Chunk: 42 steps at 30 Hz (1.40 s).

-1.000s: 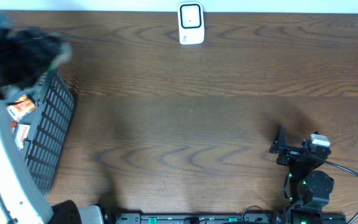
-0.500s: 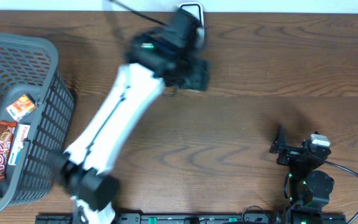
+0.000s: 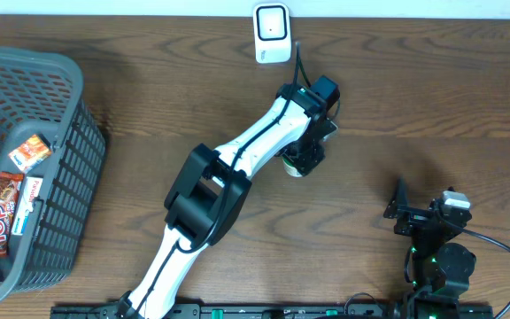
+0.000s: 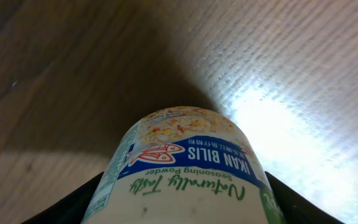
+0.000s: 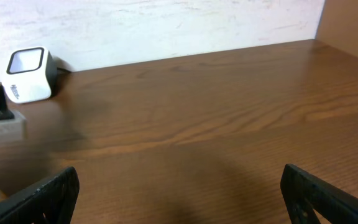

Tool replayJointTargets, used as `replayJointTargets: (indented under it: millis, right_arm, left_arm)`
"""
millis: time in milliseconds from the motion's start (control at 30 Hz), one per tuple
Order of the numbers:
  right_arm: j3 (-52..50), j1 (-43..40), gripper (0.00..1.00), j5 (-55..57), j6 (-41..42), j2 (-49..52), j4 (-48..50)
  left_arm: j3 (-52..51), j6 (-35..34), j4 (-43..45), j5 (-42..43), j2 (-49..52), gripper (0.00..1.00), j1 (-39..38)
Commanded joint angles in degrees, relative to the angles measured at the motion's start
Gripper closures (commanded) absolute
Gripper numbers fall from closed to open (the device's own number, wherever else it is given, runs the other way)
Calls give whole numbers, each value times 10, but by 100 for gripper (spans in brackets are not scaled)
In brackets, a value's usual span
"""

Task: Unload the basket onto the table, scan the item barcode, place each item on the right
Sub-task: 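Carry the jar with the left gripper and set it upright mid-table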

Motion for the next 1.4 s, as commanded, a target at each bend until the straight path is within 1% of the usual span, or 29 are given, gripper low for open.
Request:
replayJointTargets:
  millis: [0, 33, 133, 167, 267, 367, 400, 467, 533, 567, 633, 667, 700, 800, 833, 867, 900, 967, 1033, 1067, 1133, 1300, 1367]
  right_arm:
    - [-1, 3, 1, 0, 7, -2, -2]
    - [-1, 3, 1, -1, 7, -2, -2]
    - [-1, 3, 1, 0, 7, -2, -2]
    - [-1, 3, 1, 0, 7, -2, -2]
    - [-1, 3, 1, -1, 7, -2, -2]
    - [-1, 3, 1, 0, 7, -2, -2]
    - [-1, 3, 1, -1, 7, -2, -2]
    - [-1, 3, 1, 0, 7, -2, -2]
    - [-1, 3, 1, -1, 7, -2, -2]
    - [-1, 3, 1, -1, 7, -2, -2]
    - [-1, 3, 1, -1, 7, -2, -2]
    - [-1, 3, 1, -1, 7, -2, -2]
    - [-1, 3, 1, 0, 7, -2, -2]
    - [-1, 3, 1, -1, 7, -2, -2]
    - [-1, 3, 1, 0, 7, -2, -2]
    - [-1, 3, 1, 0, 7, -2, -2]
    - [-1, 3, 1, -1, 7, -2, -2]
    - [-1, 3, 1, -1, 7, -2, -2]
    - [-1, 3, 1, -1, 7, -2, -2]
    - [-1, 3, 1, -1, 7, -2, -2]
    - [-1, 3, 1, -1, 7, -2, -2]
    - [-1, 3, 1, -1, 7, -2, -2]
    - [-1, 3, 1, 0, 7, -2, -2]
  left_arm:
    - [4, 69, 14, -24, -4, 28, 3]
    - [4, 71, 14, -25, -4, 24, 3]
    - [6, 71, 5, -38, -7, 18, 3]
    - [11, 71, -6, -50, -12, 12, 3]
    - [24, 71, -24, -73, -51, 8, 3]
    - [32, 71, -30, -82, -138, 6, 3]
    - [37, 73, -30, -82, -183, 4, 3]
    - [46, 73, -28, -94, -264, 3, 9]
    - [49, 56, -19, -117, -356, 3, 29]
    - [49, 52, -17, -121, -384, 3, 40]
    - [49, 35, -12, -123, -468, 3, 99]
    - [49, 13, -11, -123, -506, 3, 150]
    - [49, -10, -10, -123, -525, 3, 186]
    - [49, -176, -18, -125, -581, 3, 408]
    - [48, -240, -32, -125, -587, 3, 503]
    - [48, -278, -45, -125, -586, 3, 560]
    - [41, -330, -66, -124, -580, 3, 639]
    - [2, -383, -84, -121, -553, 3, 742]
    - [-23, -392, -84, -121, -532, 3, 765]
    - [-51, -400, -78, -121, -499, 3, 783]
    - [-72, -394, -66, -121, -465, 3, 788]
    - [-83, -323, -58, -121, -340, 3, 788]
    - [-83, -310, -56, -123, -298, 3, 788]
